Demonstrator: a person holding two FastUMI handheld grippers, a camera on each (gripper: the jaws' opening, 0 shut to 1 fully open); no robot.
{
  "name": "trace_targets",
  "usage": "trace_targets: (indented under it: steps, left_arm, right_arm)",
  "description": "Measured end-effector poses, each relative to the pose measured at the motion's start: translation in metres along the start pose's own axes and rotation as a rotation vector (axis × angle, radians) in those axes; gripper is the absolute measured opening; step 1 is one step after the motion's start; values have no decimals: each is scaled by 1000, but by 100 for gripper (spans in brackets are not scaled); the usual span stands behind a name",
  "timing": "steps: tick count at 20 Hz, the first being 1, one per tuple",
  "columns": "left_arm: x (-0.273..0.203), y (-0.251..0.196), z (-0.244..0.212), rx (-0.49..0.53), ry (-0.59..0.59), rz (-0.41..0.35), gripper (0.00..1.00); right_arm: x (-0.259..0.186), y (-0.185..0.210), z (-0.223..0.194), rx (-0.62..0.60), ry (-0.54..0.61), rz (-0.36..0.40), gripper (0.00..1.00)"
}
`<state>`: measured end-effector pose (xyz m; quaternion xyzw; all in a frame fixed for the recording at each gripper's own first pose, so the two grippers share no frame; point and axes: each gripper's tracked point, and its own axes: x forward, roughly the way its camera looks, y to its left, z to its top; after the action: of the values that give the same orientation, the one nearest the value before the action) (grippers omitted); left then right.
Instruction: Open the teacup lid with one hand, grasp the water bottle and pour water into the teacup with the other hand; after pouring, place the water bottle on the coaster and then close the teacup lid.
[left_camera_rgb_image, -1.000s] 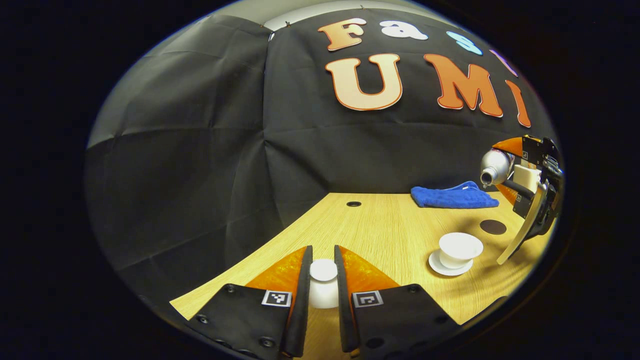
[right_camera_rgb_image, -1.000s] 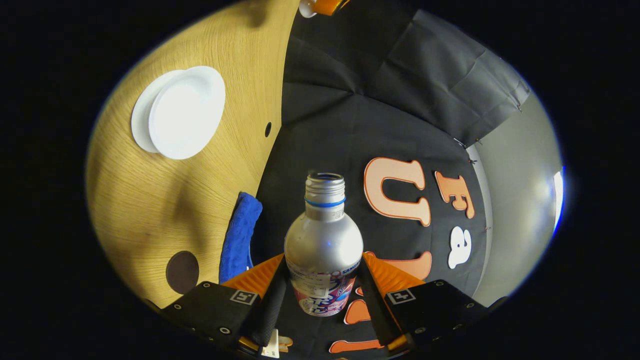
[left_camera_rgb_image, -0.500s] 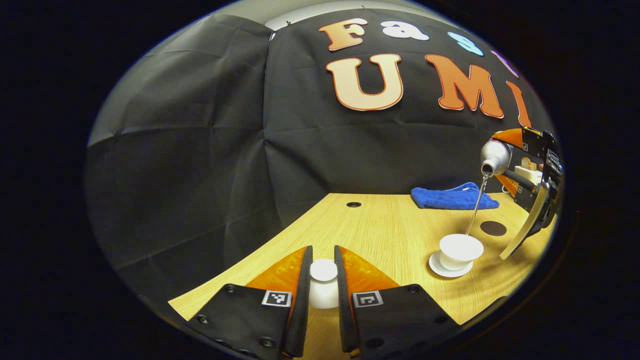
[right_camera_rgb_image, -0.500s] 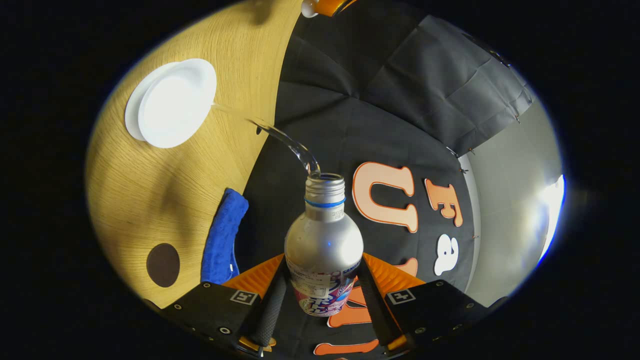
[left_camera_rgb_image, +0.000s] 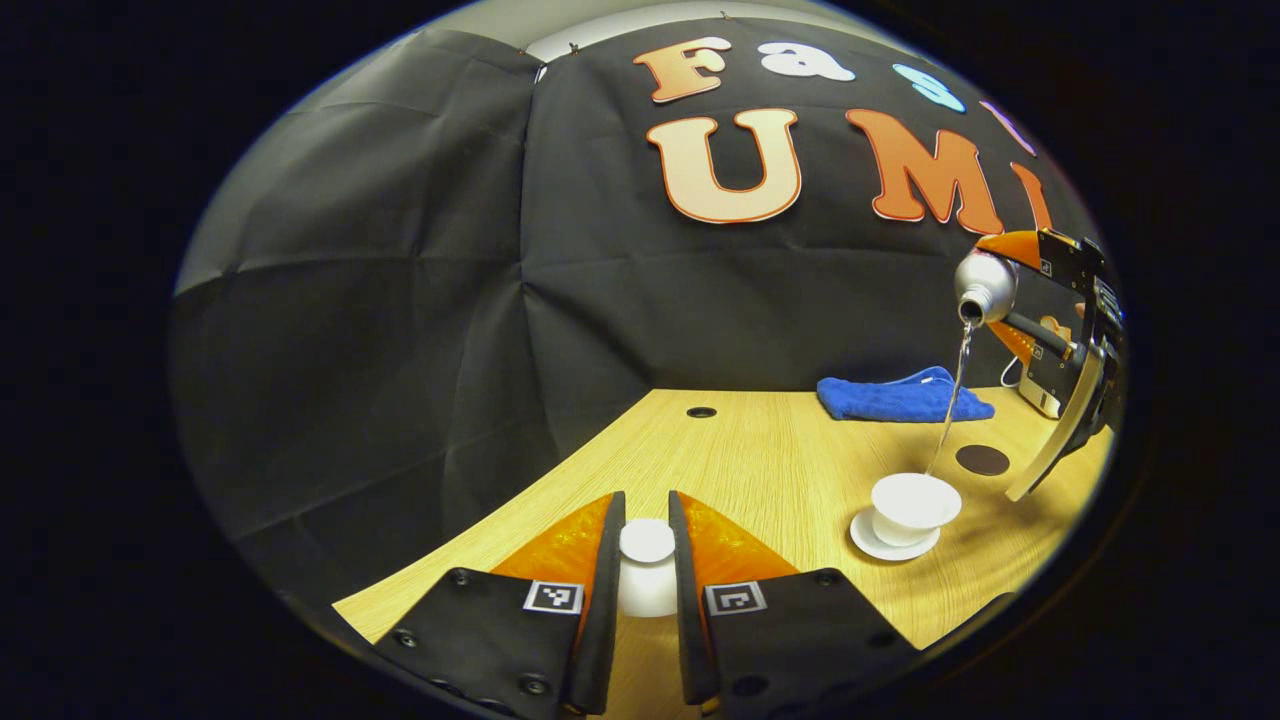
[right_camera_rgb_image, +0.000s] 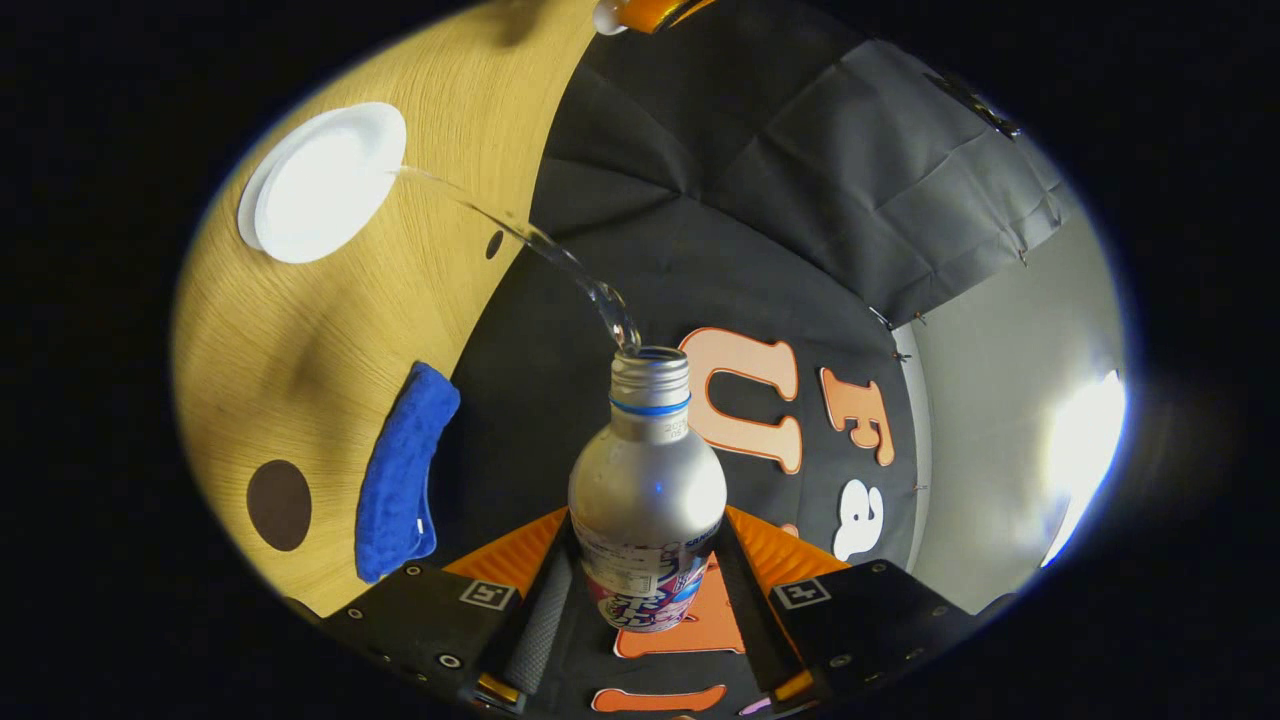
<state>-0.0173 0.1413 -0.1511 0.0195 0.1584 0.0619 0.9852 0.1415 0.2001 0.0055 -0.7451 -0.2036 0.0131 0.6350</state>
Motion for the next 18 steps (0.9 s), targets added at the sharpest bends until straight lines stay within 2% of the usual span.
trace_targets:
  steps: [1, 2, 4, 18]
  left_arm:
    - [0, 0, 1, 0, -1, -1, 28]
    - [0, 0, 1, 2, -1, -3, 31]
    - [1, 0, 1, 5, -1, -2, 30]
    - [1, -2, 0, 14, 9, -4, 31]
  right_arm:
    - [0, -3, 1, -4, -1, -8, 78]
    - [2, -5, 1, -11, -6, -14, 78]
    - [1, -6, 2, -20, -11, -24, 78]
    - [-8, 25, 29, -109, -85, -12, 79]
